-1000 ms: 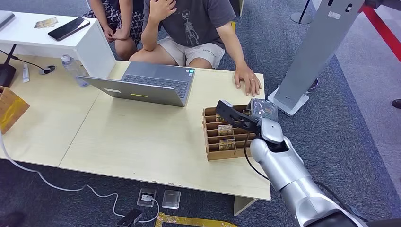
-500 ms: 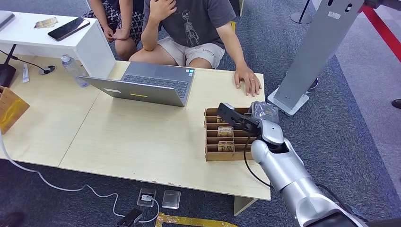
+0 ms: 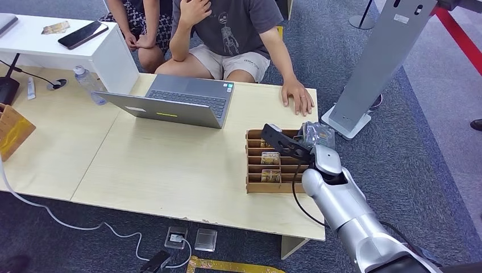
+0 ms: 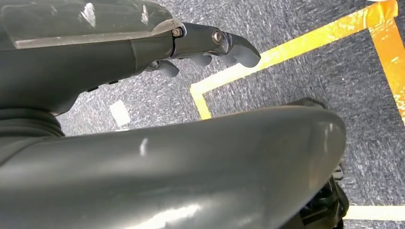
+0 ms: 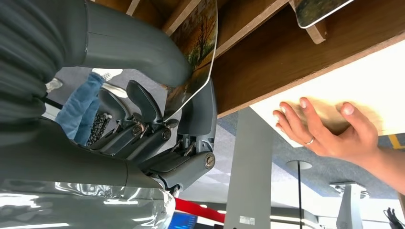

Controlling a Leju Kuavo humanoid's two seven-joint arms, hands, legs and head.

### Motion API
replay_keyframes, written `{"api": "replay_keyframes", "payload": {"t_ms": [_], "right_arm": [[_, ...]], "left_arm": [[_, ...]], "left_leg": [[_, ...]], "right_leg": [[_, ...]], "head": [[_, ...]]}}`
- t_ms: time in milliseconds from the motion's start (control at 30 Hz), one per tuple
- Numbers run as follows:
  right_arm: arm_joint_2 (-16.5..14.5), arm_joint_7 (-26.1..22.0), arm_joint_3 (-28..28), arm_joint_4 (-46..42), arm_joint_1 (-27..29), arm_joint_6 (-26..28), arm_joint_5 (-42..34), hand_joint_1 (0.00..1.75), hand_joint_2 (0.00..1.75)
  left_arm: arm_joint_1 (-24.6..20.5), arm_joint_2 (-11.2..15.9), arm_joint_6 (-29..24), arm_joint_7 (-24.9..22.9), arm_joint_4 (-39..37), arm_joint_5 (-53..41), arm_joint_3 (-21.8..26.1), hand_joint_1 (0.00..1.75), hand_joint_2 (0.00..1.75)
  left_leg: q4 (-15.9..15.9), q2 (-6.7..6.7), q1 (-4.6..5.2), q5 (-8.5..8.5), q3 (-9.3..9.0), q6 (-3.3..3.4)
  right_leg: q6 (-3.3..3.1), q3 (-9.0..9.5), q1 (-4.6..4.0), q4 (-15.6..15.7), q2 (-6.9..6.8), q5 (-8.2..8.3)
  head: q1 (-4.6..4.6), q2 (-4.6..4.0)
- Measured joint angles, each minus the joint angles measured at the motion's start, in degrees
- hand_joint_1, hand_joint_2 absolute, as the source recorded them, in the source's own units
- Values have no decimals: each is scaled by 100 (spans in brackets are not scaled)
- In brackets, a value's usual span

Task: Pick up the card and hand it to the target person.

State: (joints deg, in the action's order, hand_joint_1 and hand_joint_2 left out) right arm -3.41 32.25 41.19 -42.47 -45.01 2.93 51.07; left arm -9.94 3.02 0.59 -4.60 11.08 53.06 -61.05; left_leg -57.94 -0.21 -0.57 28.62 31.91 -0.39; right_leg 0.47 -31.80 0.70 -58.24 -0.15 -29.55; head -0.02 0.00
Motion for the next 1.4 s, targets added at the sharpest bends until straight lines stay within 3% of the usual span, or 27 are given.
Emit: {"api": "replay_keyframes", "payload": {"t_ms": [233, 767, 1133, 1233, 1400], "right_arm": [[20, -91, -44, -195, 49, 15, -110, 155, 175], [269, 258, -135, -2694, 221, -404, -497, 155, 175], [525, 356, -147, -3524, 418, -465, -621, 155, 175], [558, 111, -200, -3591, 505, -336, -1032, 155, 175], [559, -860, -329, -3377, 573, 172, -2141, 155, 175]], "left_arm": [[24, 0, -26, 41, 0, 81, 13, 0, 0], [204, 6, -35, 190, 0, 213, 99, 0, 0], [207, 9, -33, 170, 0, 197, 105, 0, 0], [202, 10, -25, 163, 0, 187, 105, 0, 0], [171, 11, 8, 135, 0, 118, 103, 0, 0]], "left_leg": [[0, 2, 0, 0, 1, 0], [0, 5, 0, 0, 0, 0], [0, 5, 0, 0, 1, 0], [0, 5, 0, 0, 2, 0], [0, 3, 0, 0, 4, 0]], "right_leg": [[0, -1, 0, 0, 1, 0], [0, -3, 0, 0, 6, 0], [-1, -4, 0, 1, 6, 0], [0, -3, 0, 1, 6, 0], [0, -2, 0, 1, 3, 0]], "head": [[1, 0], [-1, 0], [-2, 0], [-2, 0], [-5, 0]]}}
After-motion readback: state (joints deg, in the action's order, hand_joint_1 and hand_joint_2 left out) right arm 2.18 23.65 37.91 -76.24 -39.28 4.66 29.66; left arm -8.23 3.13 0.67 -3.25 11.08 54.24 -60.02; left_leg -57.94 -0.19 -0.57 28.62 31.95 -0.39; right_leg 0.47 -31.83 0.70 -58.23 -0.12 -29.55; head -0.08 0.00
